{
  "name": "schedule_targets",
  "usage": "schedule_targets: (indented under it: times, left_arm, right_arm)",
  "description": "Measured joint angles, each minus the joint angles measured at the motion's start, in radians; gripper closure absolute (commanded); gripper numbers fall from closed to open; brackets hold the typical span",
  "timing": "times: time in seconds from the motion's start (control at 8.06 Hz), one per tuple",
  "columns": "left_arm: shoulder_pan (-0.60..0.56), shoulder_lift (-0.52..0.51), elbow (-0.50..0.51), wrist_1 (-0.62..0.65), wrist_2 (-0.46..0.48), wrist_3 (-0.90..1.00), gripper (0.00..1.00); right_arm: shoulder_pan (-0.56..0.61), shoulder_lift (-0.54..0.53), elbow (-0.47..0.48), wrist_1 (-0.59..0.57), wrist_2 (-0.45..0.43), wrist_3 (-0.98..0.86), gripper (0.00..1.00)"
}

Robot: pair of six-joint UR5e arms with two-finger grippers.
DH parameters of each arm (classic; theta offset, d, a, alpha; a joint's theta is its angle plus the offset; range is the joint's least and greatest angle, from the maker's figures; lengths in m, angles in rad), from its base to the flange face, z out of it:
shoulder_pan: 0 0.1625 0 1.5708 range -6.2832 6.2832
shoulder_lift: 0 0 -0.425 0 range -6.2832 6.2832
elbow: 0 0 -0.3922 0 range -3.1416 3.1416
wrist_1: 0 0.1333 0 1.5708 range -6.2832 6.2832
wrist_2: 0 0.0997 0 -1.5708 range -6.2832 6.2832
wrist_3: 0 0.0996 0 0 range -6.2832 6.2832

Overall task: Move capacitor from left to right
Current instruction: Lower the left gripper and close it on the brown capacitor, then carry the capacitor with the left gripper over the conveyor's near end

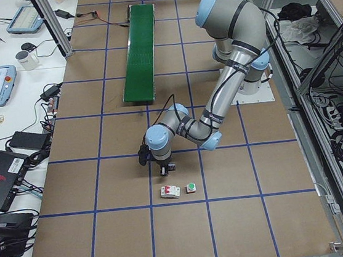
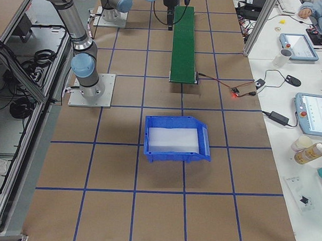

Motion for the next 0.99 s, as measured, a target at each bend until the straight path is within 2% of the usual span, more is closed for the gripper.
schedule_targets:
  times: [0.37, 0.62, 0.99]
  left_arm:
    - [0.000, 0.021, 0.003, -0.024, 0.091, 0.005, 1.00]
    - [-0.019, 0.082, 0.010, -0.085, 0.108, -0.001, 1.00]
    - [-0.209, 0.265, 0.013, -0.157, 0.109, -0.148, 1.00]
  right_arm:
    - [-0.003, -0.011, 0.000, -0.004, -0.002, -0.068, 0.00]
    - [-0.013, -0.001, -0.003, -0.006, 0.000, -0.108, 0.00]
    - [-0.017, 0.024, -0.013, -0.051, 0.044, -0.113, 0.00]
